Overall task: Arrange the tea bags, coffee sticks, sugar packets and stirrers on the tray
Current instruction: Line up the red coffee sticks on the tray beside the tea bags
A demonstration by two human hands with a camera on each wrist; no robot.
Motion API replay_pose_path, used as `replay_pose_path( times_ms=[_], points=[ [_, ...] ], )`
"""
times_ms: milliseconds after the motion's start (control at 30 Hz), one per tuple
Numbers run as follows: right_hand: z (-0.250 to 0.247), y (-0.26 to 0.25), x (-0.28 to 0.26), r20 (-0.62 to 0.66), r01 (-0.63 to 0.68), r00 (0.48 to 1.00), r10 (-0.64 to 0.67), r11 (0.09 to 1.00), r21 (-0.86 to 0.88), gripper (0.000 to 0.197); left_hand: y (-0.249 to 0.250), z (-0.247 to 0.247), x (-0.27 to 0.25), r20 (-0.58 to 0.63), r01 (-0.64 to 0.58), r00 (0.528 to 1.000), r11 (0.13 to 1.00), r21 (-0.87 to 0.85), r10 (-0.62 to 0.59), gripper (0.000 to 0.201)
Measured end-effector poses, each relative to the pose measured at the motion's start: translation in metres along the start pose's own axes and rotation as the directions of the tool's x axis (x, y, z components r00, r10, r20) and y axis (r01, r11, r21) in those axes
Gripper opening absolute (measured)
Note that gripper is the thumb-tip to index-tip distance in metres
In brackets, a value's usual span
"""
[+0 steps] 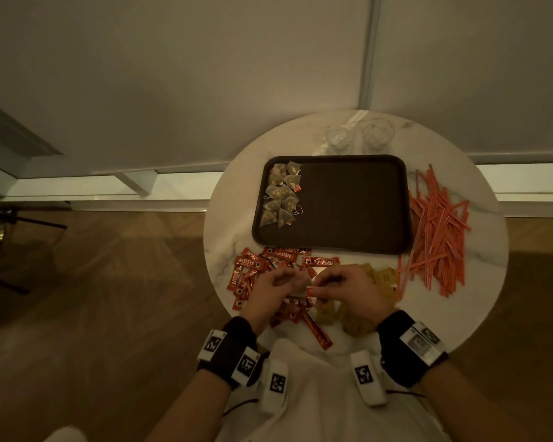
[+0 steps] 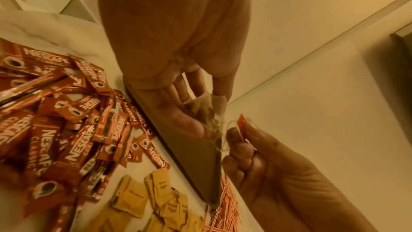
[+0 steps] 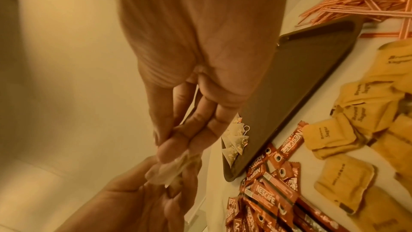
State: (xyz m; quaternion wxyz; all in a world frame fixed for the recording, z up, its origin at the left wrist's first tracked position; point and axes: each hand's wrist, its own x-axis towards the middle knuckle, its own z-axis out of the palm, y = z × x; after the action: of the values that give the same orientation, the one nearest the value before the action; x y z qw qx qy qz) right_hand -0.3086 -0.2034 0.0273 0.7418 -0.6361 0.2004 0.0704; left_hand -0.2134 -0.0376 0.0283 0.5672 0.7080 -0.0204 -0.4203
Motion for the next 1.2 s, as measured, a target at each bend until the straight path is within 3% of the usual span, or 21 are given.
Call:
replay_pose_path(
  times_ms=[267,500,633,733,833,933,1067,1200],
  points=[
    [0.023,0.003,0.015,-0.161,0.022,0.986,-0.040,0.994,-0.111,0.012,0.007,-0.017,0.008,0.119,0.065,0.992,0.988,-0.144,-0.048,0.026],
    [0.055,0.011,0.039,-0.237,-0.035,0.971,-0.019,0.975,-0.219,0.027,-0.004,-0.057,0.028,0.183,0.038,0.983,0.996,-0.084,-0.022,0.015],
    [0.074,0.018,0.051,-0.223,-0.114,0.973,0.050,0.952,-0.284,0.026,-0.007,-0.085,0.045,0.267,-0.020,0.964,0.998,0.053,0.005,0.012],
    [0.082,0.018,0.061,-0.261,-0.136,0.964,0.044,0.928,-0.347,0.019,-0.006,-0.097,0.049,0.280,0.056,0.958,0.998,0.011,-0.057,0.018],
    [0.086,0.013,0.067,-0.286,-0.100,0.958,0.000,0.937,-0.334,0.014,-0.004,-0.102,0.053,0.242,0.140,0.964,0.984,-0.107,-0.111,0.027],
    [0.081,0.008,0.070,-0.231,-0.016,0.971,-0.066,0.942,-0.337,0.011,0.001,-0.100,0.056,0.240,0.179,0.961,0.969,-0.171,-0.135,0.029],
    [0.068,0.013,0.071,-0.180,0.100,0.963,-0.201,0.885,-0.455,0.012,0.004,-0.091,0.051,0.321,0.290,0.920,0.941,-0.176,-0.224,0.032],
    [0.053,0.022,0.069,-0.113,0.164,0.960,-0.255,0.844,-0.511,0.014,0.000,-0.077,0.050,0.312,0.235,0.929,0.969,-0.082,-0.199,0.022]
  ],
)
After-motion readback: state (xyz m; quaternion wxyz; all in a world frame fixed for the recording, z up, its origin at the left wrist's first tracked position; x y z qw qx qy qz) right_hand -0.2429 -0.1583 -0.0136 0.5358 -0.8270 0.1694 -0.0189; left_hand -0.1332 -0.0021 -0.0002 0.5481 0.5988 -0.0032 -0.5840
